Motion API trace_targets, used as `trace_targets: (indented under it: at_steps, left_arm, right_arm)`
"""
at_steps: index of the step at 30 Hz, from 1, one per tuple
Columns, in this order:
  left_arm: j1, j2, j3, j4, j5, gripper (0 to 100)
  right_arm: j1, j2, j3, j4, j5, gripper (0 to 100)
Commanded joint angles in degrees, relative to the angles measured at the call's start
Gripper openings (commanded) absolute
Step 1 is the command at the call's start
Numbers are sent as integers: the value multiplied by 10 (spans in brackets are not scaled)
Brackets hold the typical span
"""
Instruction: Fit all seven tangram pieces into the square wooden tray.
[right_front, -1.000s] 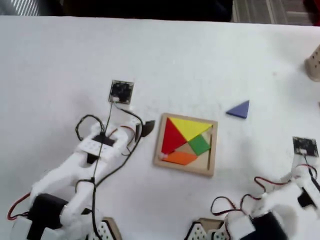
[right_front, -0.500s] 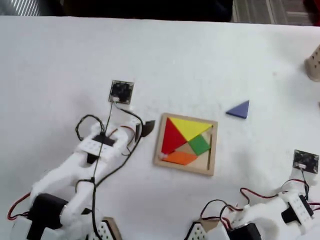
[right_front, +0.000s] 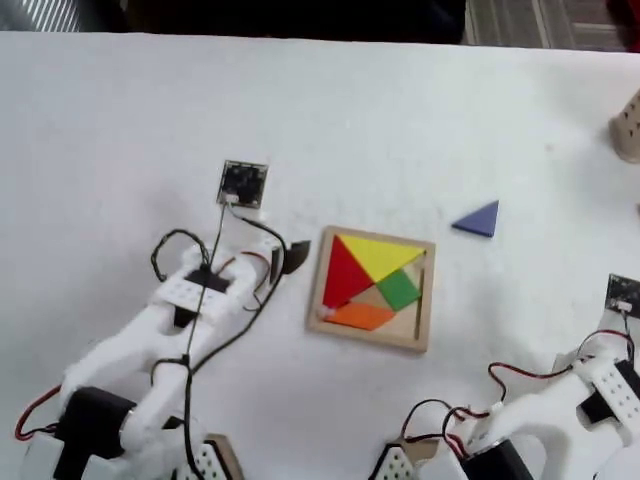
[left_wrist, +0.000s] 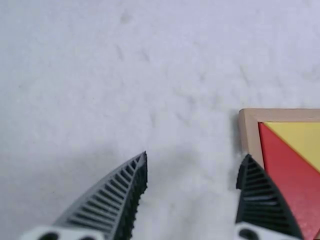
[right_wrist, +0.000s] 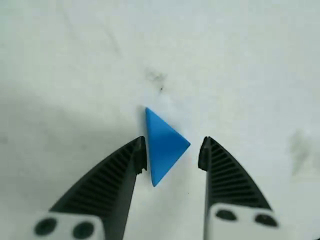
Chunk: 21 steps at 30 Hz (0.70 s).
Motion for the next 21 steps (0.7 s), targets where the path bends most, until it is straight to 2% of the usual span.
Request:
trace_targets:
  at_steps: [1, 6, 12, 21]
  left_arm:
    - [0, -5, -17, 0, -4, 293]
    - [0, -5, -17, 0, -4, 293]
    - [0, -5, -17, 0, -4, 293]
    - [0, -5, -17, 0, -4, 294]
  right_arm:
    - [-12, 22, -53, 24, -2, 176]
    - [-14, 159, -100, 31, 34, 176]
    - [3, 313, -184, 36, 40, 176]
    - [52, 333, -195, 75, 147, 128]
